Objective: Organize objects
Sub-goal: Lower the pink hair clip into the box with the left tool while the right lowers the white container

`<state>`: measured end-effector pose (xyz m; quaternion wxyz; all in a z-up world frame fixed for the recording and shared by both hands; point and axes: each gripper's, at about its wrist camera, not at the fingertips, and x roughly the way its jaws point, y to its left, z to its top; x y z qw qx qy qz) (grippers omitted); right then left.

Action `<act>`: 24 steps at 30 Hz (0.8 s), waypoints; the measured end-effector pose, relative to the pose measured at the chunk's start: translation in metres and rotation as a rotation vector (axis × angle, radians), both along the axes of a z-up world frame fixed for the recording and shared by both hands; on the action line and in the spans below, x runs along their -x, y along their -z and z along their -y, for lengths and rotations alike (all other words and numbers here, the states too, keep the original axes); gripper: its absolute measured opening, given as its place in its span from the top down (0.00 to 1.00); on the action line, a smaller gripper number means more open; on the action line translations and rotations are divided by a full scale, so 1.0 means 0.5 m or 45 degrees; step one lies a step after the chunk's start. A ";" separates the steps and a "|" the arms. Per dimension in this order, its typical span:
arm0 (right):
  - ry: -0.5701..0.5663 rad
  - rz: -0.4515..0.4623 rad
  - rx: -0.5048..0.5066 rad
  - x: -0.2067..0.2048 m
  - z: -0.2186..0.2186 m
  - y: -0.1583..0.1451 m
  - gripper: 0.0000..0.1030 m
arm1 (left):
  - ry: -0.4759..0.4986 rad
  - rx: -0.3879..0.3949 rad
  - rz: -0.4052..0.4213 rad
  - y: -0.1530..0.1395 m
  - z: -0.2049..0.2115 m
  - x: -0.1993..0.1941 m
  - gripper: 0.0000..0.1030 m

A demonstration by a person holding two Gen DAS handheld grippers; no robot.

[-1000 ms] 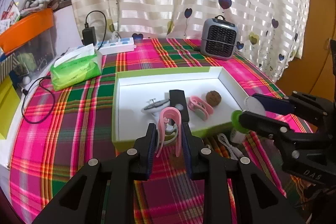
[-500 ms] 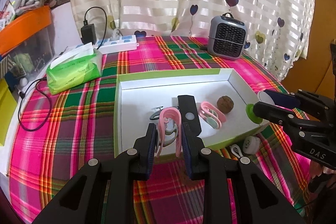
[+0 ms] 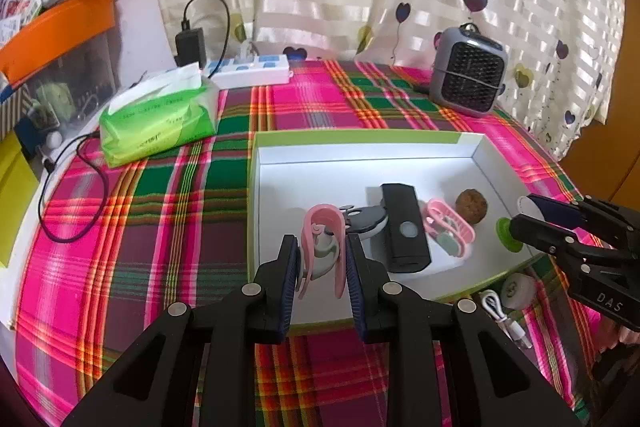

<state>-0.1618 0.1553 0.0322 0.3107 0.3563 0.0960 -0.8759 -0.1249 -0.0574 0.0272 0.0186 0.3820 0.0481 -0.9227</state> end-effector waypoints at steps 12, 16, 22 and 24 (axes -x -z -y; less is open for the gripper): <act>0.001 0.066 -0.005 0.020 0.006 0.025 0.66 | -0.004 -0.003 0.045 0.022 -0.005 0.024 0.79; -0.002 0.077 -0.008 0.023 0.010 0.029 0.66 | 0.007 -0.007 0.050 0.025 -0.008 0.028 0.79; 0.001 0.080 -0.003 0.028 0.014 0.030 0.66 | 0.021 -0.005 0.057 0.030 -0.013 0.033 0.79; 0.001 0.080 -0.001 0.028 0.015 0.030 0.66 | 0.025 -0.005 0.056 0.030 -0.014 0.033 0.79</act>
